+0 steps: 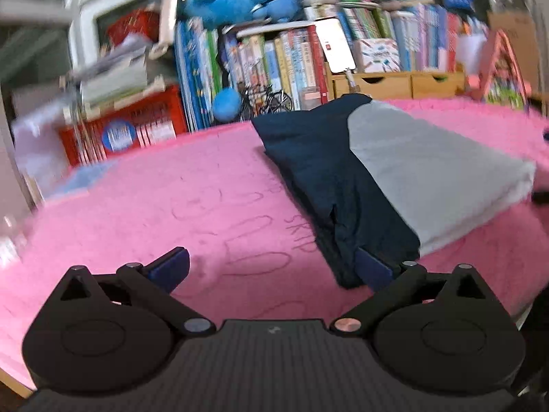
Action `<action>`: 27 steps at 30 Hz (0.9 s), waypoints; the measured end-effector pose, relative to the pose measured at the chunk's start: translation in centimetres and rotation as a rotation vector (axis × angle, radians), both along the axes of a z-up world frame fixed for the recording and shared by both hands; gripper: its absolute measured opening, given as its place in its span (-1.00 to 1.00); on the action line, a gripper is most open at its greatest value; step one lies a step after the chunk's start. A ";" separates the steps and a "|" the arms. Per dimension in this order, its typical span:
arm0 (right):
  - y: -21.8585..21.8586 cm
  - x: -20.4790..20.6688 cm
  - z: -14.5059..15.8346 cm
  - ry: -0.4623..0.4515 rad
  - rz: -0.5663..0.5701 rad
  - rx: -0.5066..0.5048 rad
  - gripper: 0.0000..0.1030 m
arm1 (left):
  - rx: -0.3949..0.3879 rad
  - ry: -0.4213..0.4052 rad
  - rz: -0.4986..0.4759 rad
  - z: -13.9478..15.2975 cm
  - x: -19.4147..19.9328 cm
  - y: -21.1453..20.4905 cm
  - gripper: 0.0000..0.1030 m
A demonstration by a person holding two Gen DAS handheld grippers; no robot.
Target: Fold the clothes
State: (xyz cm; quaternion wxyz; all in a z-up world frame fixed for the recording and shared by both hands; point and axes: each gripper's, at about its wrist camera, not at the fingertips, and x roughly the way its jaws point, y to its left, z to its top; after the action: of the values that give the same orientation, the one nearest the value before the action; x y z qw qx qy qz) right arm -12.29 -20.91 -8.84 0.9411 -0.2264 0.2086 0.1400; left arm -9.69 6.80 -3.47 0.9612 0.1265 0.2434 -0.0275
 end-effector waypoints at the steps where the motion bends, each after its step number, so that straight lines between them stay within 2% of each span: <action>1: 0.3 -0.1 0.1 0.001 0.010 0.003 1.00 | 0.014 -0.006 -0.013 0.1 -0.4 -0.3 0.99; 4: 1.8 0.3 -0.1 0.001 0.028 -0.016 1.00 | 0.042 -0.035 -0.076 0.6 -1.6 -1.5 0.99; 7: 3.3 0.9 -0.3 -0.003 0.027 -0.055 1.00 | 0.066 -0.071 -0.178 1.1 -2.4 -3.6 0.99; 9: 3.2 1.3 0.2 -0.002 0.022 -0.040 1.00 | 0.095 -0.089 -0.254 1.1 -2.6 -5.5 0.99; 10: 3.0 1.5 0.4 0.006 0.020 -0.021 1.00 | 0.112 -0.099 -0.287 1.0 -2.7 -6.4 0.99; 13: 0.7 1.6 1.3 0.093 0.024 0.135 1.00 | 0.164 -0.120 -0.398 0.3 -2.7 -9.5 0.99; 15: -1.0 1.9 1.0 0.160 0.006 0.240 0.94 | 0.202 -0.130 -0.437 -0.4 -2.4 -11.2 0.99; 18: -2.6 2.4 0.2 0.183 -0.072 0.291 0.82 | 0.217 -0.129 -0.465 -1.1 -1.9 -13.0 0.99; 20: -3.2 3.1 -0.1 0.198 -0.099 0.340 0.56 | 0.212 -0.121 -0.484 -1.3 -1.4 -13.8 0.99; 22: -3.6 3.9 -0.3 0.216 -0.113 0.399 0.39 | 0.229 -0.124 -0.505 -1.7 -0.9 -14.9 0.99; 23: -3.7 4.3 -0.3 0.225 -0.113 0.424 0.10 | 0.249 -0.126 -0.512 -1.9 -0.6 -15.5 0.98; 24: -3.5 4.5 -0.2 0.236 -0.092 0.439 -0.06 | 0.271 -0.128 -0.519 -2.2 -0.3 -16.1 0.96; 25: -3.3 4.7 0.1 0.243 -0.074 0.460 -0.37 | 0.291 -0.128 -0.524 -2.5 -0.1 -16.6 0.91; 26: -3.2 4.9 0.4 0.251 -0.056 0.482 -0.53 | 0.310 -0.128 -0.527 -2.7 0.2 -17.2 0.83; 27: -3.2 5.1 0.8 0.256 -0.041 0.503 -0.53 | 0.323 -0.126 -0.529 -2.9 0.5 -17.6 0.70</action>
State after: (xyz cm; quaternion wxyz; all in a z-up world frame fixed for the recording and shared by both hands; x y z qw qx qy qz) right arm -7.16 -24.07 -8.01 0.9364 0.0383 0.2889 0.1957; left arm -9.18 -10.76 -6.37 0.9013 0.3381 0.1434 -0.2298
